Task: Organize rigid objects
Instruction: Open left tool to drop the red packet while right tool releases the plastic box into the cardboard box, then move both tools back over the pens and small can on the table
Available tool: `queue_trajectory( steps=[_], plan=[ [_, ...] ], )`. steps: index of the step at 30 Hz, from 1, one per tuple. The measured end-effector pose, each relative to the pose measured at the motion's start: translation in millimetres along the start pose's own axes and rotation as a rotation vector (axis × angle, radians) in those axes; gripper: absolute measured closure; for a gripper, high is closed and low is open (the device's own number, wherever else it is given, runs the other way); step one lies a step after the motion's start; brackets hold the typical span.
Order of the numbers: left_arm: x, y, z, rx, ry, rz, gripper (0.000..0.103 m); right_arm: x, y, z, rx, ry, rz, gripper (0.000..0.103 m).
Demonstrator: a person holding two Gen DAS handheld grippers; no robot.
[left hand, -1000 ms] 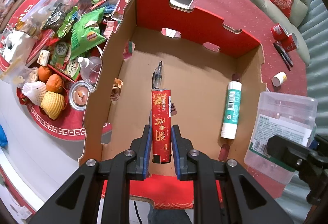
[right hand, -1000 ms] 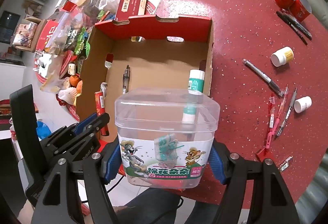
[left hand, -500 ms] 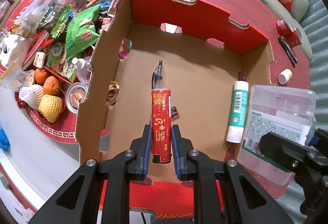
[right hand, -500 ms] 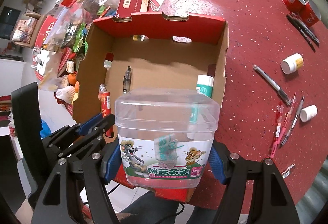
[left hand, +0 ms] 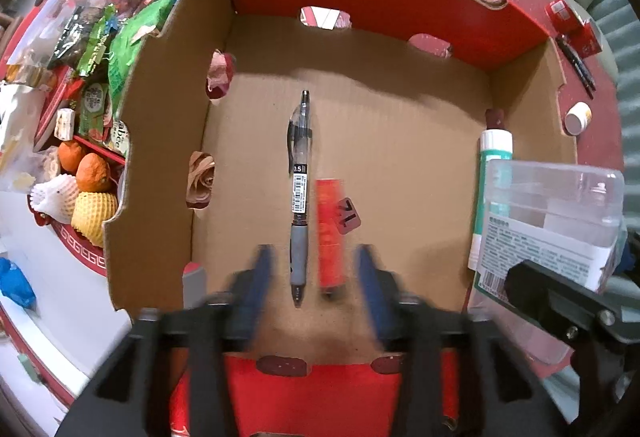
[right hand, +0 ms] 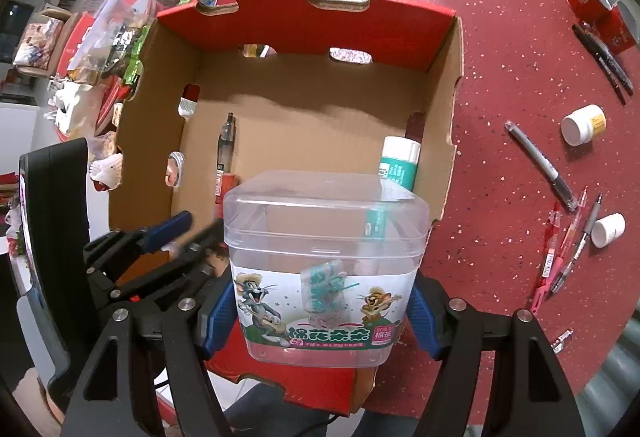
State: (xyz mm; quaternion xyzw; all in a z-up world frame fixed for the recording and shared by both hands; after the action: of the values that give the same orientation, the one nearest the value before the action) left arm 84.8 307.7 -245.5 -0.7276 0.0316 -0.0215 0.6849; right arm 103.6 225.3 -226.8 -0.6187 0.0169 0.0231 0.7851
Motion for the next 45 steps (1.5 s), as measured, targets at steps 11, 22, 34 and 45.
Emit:
queue_trajectory(
  steps=[11,22,34,45],
  plan=[
    [7.3,-14.1,2.6,-0.015,-0.064,-0.051,0.02,7.9,-35.5,-11.1,0.041,0.013,-0.108,0.0],
    [-4.6,-29.1,-30.3,0.011,0.005,-0.059,0.02,-74.4,-39.6,-130.0,0.048,0.374,-0.051,0.0],
    [-17.8,-64.1,-155.4,-0.01,0.303,-0.154,0.019,-185.4,-17.7,-258.6,0.07,0.776,0.018,0.0],
    [-24.3,6.1,-278.7,0.017,0.382,-0.033,0.018,-239.9,-3.2,-310.4,0.097,0.88,0.054,0.0]
  ],
)
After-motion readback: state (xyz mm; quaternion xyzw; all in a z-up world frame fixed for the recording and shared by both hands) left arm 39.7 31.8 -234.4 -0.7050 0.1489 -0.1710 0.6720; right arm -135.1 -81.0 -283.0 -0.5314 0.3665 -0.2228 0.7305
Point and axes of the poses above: each gripper's, at about its wrist camera, not at the fingertips, and y roughly the way its jaws point, z to its left, x to its top, the point moved 10 cm from there along y, roughly the way its jaws point
